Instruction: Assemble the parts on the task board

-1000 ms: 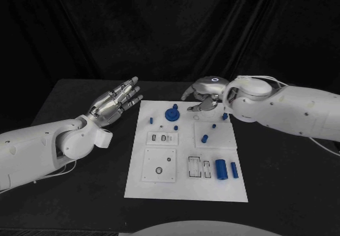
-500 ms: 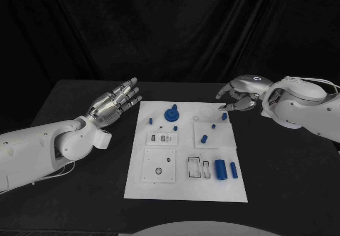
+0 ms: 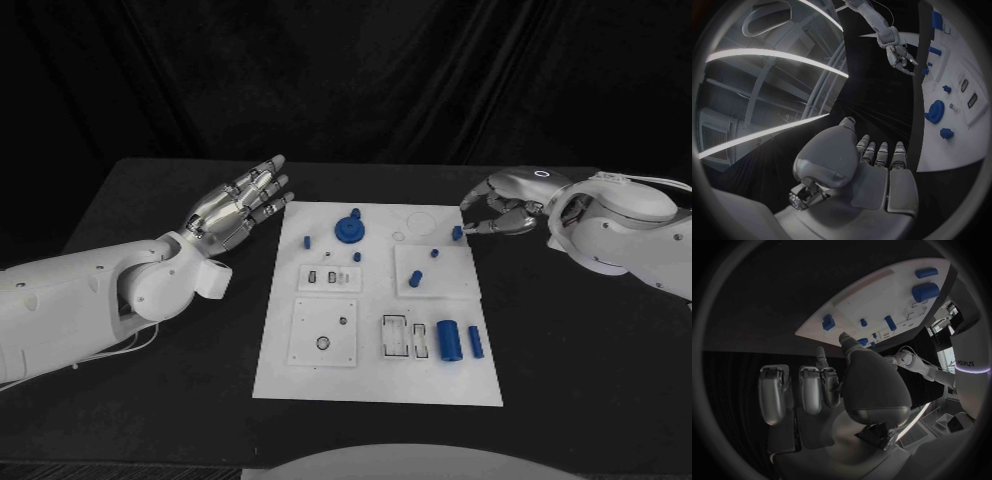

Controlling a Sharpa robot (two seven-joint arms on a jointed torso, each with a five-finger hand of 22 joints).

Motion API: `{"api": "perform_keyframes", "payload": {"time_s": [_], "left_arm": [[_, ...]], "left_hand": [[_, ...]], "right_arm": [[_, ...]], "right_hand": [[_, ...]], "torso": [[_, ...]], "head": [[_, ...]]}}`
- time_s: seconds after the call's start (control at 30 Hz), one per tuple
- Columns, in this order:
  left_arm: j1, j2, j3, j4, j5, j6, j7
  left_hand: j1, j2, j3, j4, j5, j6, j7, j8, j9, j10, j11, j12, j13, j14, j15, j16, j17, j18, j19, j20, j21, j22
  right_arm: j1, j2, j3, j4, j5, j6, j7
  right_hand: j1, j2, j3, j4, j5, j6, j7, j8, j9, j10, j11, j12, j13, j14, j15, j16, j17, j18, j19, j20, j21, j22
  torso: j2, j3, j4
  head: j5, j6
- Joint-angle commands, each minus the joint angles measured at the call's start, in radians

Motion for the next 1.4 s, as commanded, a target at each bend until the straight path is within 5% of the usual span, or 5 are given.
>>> {"api": "perform_keyframes", "payload": {"time_s": [0.03,0.47,0.8,1.4], "left_arm": [[-0.002,0.001,0.001,0.001,-0.002,0.012,0.009],[-0.002,-0.001,0.001,0.002,-0.002,0.013,0.012],[-0.003,0.001,0.001,0.001,-0.002,0.018,0.009],[-0.003,0.003,0.001,-0.003,-0.002,0.03,0.002]], "left_hand": [[0.011,-0.002,0.004,-0.001,0.003,-0.001,0.005,0.005,0.001,0.0,0.01,-0.002,-0.001,-0.002,0.006,-0.004,-0.001,0.005,0.001,0.008,-0.006,-0.002],[0.013,-0.002,0.007,-0.002,0.006,-0.001,0.005,0.005,0.001,0.0,0.01,-0.002,-0.001,-0.002,0.006,-0.004,-0.001,0.005,0.001,0.008,-0.006,-0.002],[0.014,-0.001,0.008,-0.002,0.007,0.0,0.006,0.006,0.002,0.0,0.011,-0.002,-0.001,-0.002,0.006,-0.004,-0.001,0.005,0.001,0.008,-0.006,-0.002],[0.014,-0.002,0.013,-0.001,0.006,0.004,0.012,0.008,0.002,0.0,0.015,-0.002,-0.001,-0.002,0.011,-0.004,-0.001,0.005,0.001,0.012,-0.006,-0.002]], "right_arm": [[-0.01,0.005,0.001,-0.009,-0.003,-0.022,-0.028],[-0.027,0.026,0.001,-0.04,-0.003,-0.016,-0.035],[-0.042,0.043,0.001,-0.057,-0.003,-0.016,-0.035],[-0.056,0.062,0.001,-0.073,-0.003,-0.023,-0.023]], "right_hand": [[0.004,-0.008,0.001,0.007,-0.004,-0.008,-0.001,-0.005,0.001,0.104,-0.001,0.003,0.263,0.101,-0.005,-0.006,0.251,-0.008,0.087,-0.006,-0.004,0.253],[0.013,-0.01,-0.004,0.015,-0.009,0.0,0.005,-0.002,0.008,0.104,0.004,0.003,0.263,0.1,-0.002,-0.012,0.243,-0.002,0.075,-0.003,-0.025,0.245],[0.049,-0.005,-0.005,0.018,0.056,0.015,0.009,0.011,0.046,0.104,0.008,0.003,0.263,0.098,0.003,-0.016,0.236,0.0,0.07,0.002,-0.033,0.242],[0.078,-0.002,-0.005,0.004,0.094,0.028,0.005,0.029,0.092,0.104,0.006,0.003,0.263,0.096,0.001,-0.021,0.228,0.002,0.064,0.001,-0.044,0.238]], "torso": [[0.001,-0.0002,0.002],[0.0,-0.0022,0.0023],[-0.001,-0.0026,0.0025],[0.0,-0.002,0.0022]], "head": [[0.0,0.0],[0.0,-0.003],[0.002,-0.007],[0.002,-0.012]]}}
